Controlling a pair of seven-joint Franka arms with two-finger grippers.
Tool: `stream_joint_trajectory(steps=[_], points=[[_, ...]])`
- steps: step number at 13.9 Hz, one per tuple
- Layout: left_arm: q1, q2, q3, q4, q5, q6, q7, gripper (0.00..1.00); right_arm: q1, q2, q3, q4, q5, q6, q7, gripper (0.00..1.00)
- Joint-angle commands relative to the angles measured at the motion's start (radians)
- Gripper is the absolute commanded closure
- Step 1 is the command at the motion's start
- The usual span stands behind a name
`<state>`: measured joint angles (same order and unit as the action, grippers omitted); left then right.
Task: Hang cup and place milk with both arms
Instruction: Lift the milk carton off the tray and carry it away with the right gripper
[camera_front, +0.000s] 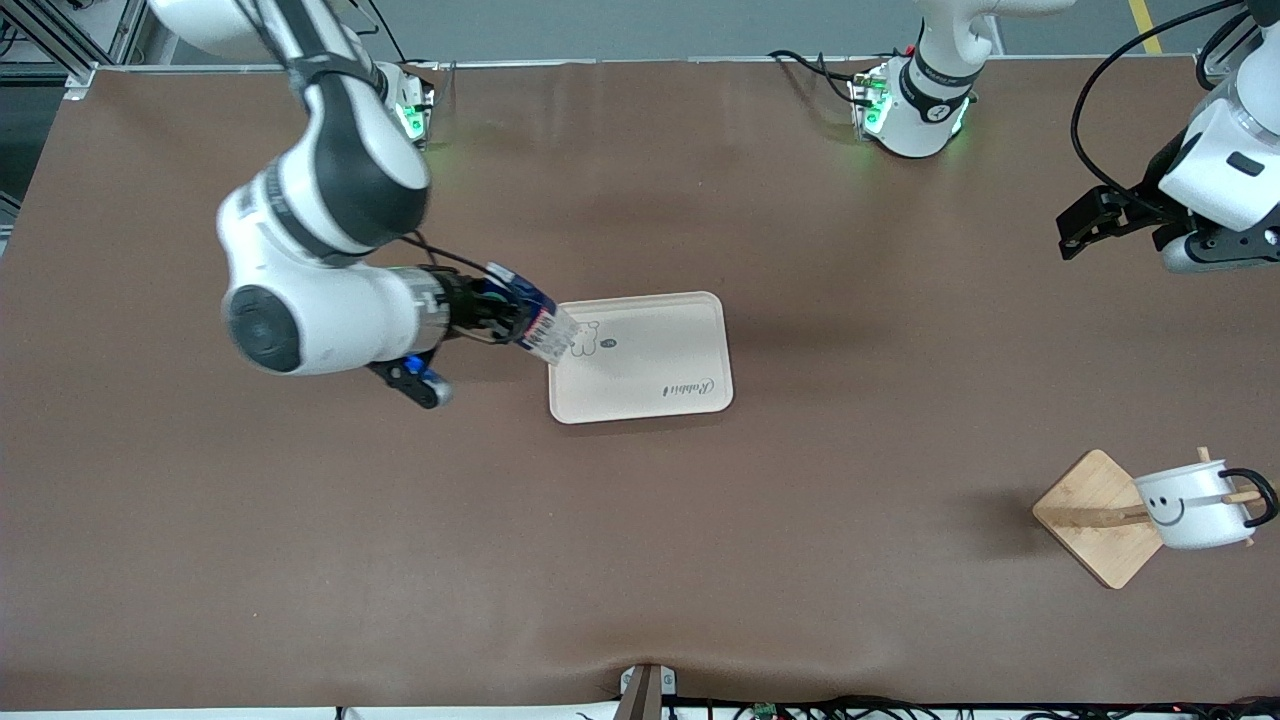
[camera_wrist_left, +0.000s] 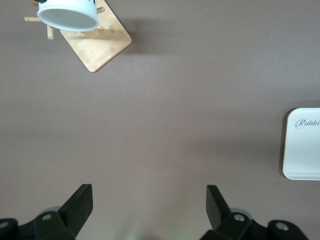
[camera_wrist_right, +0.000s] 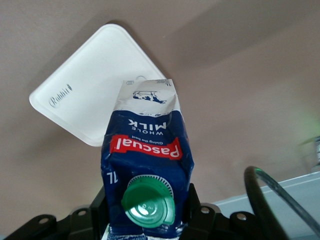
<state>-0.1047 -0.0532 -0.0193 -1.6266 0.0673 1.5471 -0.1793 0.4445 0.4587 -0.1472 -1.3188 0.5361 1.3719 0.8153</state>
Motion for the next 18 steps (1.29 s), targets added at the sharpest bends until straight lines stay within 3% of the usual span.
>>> stream_joint_trajectory(steps=[1,3,6,12,16,18], points=[[-0.004,-0.011,0.006,-0.013,-0.014,0.016,-0.008,0.0,-0.088,-0.07,0.011,-0.016,-0.08,-0.079,-0.175,1.0],[-0.004,-0.014,0.006,-0.013,-0.014,0.015,-0.008,0.0,-0.114,-0.091,0.009,-0.034,-0.233,-0.083,-0.321,1.0],[-0.003,-0.016,0.006,-0.015,-0.014,0.015,-0.009,0.0,-0.225,-0.095,0.008,-0.081,-0.293,-0.08,-0.513,1.0],[0.0,-0.016,0.007,-0.013,-0.018,0.018,-0.012,0.0,-0.369,-0.173,0.006,-0.347,-0.5,0.073,-0.869,1.0],[0.002,-0.014,0.01,-0.001,-0.024,0.027,-0.012,0.0,-0.409,-0.218,0.005,-0.508,-0.542,0.212,-0.953,1.0],[0.007,-0.013,0.012,-0.001,-0.024,0.033,-0.012,0.0,-0.411,-0.218,0.006,-0.531,-0.561,0.222,-0.961,1.0]])
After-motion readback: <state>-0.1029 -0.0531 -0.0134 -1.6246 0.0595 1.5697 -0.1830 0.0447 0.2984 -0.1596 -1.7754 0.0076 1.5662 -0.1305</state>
